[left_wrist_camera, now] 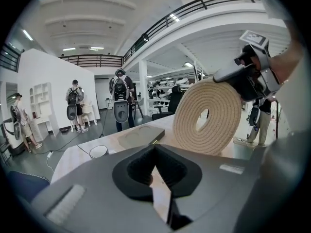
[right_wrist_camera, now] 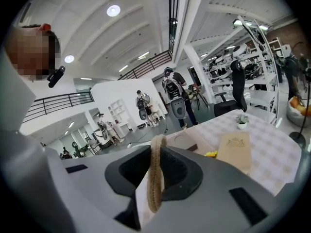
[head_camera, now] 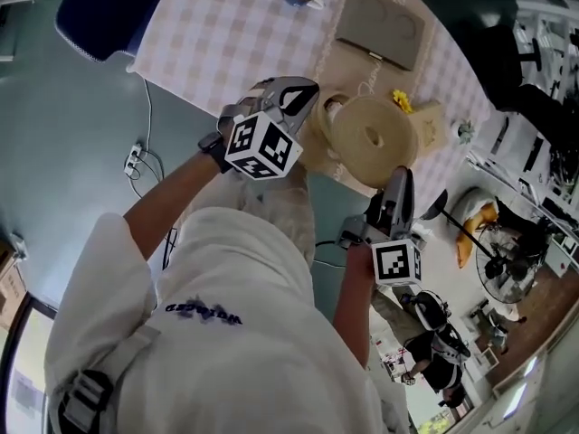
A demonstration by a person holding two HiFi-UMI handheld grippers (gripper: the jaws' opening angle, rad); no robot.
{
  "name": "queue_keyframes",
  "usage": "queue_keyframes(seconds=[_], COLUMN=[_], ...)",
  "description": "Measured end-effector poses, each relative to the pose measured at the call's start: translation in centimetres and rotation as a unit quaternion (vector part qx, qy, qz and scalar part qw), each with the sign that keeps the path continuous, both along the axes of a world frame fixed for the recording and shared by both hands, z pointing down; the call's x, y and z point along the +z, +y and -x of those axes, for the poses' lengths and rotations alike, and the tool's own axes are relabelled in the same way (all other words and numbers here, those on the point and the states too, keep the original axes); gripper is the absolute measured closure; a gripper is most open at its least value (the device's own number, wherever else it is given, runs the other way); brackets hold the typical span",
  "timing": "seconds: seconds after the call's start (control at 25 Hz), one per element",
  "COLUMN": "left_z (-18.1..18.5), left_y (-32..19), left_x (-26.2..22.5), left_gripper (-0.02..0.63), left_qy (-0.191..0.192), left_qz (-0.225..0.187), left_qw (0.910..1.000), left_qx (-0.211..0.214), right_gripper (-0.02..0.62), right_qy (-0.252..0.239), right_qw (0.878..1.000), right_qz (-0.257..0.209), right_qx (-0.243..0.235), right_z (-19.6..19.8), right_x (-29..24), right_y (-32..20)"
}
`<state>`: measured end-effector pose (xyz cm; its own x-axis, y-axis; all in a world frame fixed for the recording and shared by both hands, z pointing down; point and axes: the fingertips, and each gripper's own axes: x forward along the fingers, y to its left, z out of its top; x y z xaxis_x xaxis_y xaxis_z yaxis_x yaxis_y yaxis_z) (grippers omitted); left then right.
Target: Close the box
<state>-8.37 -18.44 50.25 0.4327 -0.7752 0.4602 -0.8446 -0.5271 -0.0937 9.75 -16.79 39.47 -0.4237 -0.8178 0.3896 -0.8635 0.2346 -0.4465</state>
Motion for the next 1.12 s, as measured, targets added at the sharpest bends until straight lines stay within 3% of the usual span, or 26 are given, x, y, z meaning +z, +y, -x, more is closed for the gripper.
queue_keyframes(seconds=[0.6, 0.8, 1.12], left_z=[-2.5, -3.2, -4.8], left_y=[-2.3, -2.7, -2.8], left_x=[4.2, 6.2, 8.1], left_gripper=[0.603, 0.603, 0.603], left_qy=[-0.006, -0.022, -0.077], left_qz=[0.026, 0.036, 0.031], left_qw=[0.9995, 0.9988, 0.9949], left_qx=[0.014, 0.024, 0.058], right_gripper=[0.529, 0.529, 0.529], right_qy=[-0.039, -0.039, -0.038], right_qw=[0.999, 0.998, 0.998], right_qz=[0.028, 0.048, 0.053], right_qx=[-0.02, -0.007, 0.001], right_z=[2.9, 2.1, 0.9], right_x=[3.1, 5.0, 6.0], right_y=[-2.3, -2.0, -2.1])
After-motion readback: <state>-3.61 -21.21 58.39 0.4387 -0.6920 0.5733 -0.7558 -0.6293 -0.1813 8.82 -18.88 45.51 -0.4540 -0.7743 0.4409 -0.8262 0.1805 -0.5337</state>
